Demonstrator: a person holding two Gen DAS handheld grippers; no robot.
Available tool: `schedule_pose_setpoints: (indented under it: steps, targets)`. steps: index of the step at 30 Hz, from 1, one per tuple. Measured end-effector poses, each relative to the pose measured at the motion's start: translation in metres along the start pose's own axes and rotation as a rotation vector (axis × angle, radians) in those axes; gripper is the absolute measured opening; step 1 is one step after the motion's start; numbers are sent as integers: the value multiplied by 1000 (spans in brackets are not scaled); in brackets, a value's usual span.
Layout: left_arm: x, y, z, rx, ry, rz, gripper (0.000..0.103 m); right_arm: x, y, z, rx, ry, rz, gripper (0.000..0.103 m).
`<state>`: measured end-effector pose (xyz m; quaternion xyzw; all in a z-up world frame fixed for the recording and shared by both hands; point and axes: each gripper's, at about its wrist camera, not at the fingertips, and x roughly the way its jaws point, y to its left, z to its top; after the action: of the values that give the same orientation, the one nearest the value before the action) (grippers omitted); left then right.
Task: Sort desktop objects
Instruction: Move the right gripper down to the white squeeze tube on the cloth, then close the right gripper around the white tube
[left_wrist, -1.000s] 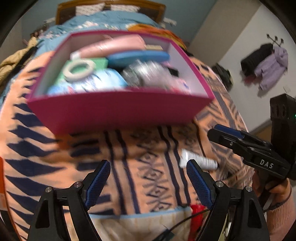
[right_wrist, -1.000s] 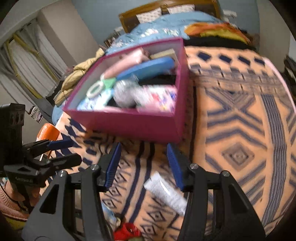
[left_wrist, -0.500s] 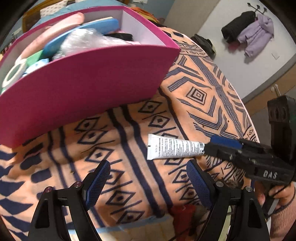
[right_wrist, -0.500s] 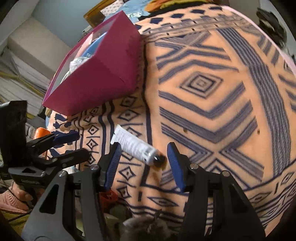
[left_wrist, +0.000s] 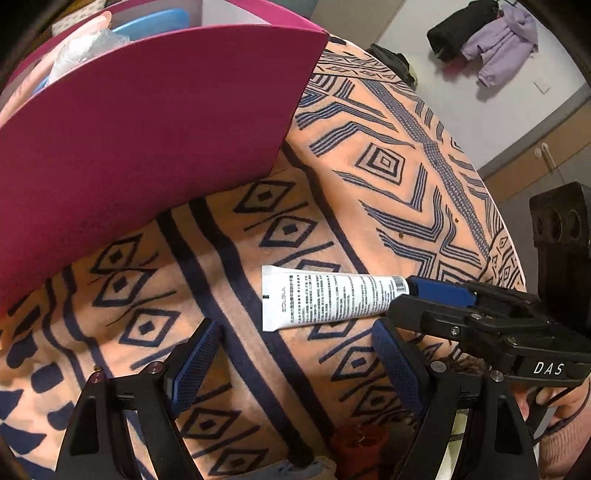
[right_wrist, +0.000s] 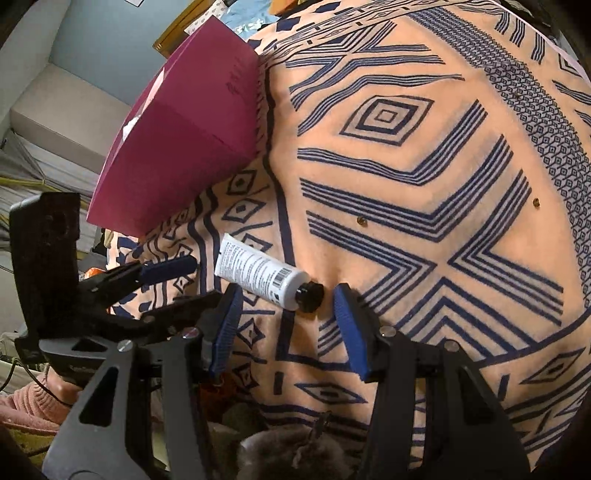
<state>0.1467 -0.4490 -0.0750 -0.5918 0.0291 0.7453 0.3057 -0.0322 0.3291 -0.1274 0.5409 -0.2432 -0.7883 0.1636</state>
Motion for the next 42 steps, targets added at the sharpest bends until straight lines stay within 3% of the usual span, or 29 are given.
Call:
schedule_pose_setpoints:
  steps: [3, 8, 14, 19, 27, 33, 42]
  targets:
    - [0, 0, 0, -2, 2, -23, 86, 0, 0, 0, 3, -5, 2, 50]
    - [0, 0, 1, -5, 5, -61, 72, 1, 12, -1, -36, -1, 5, 32]
    - [-1, 10, 0, -41, 11, -88, 72, 7, 15, 1, -37, 14, 32, 32]
    - [-3, 27, 0, -101, 4, -92, 72, 16, 23, 3, -76, 36, -3, 37]
    - [-5, 43, 3, -165, -12, -83, 73, 25, 49, 8, -248, 50, -111, 44]
    - [-1, 42, 5, -157, -4, -81, 73, 36, 70, 8, -412, 71, -198, 44]
    - [-3, 49, 7, -182, -4, -101, 73, 44, 86, 6, -566, 71, -266, 47]
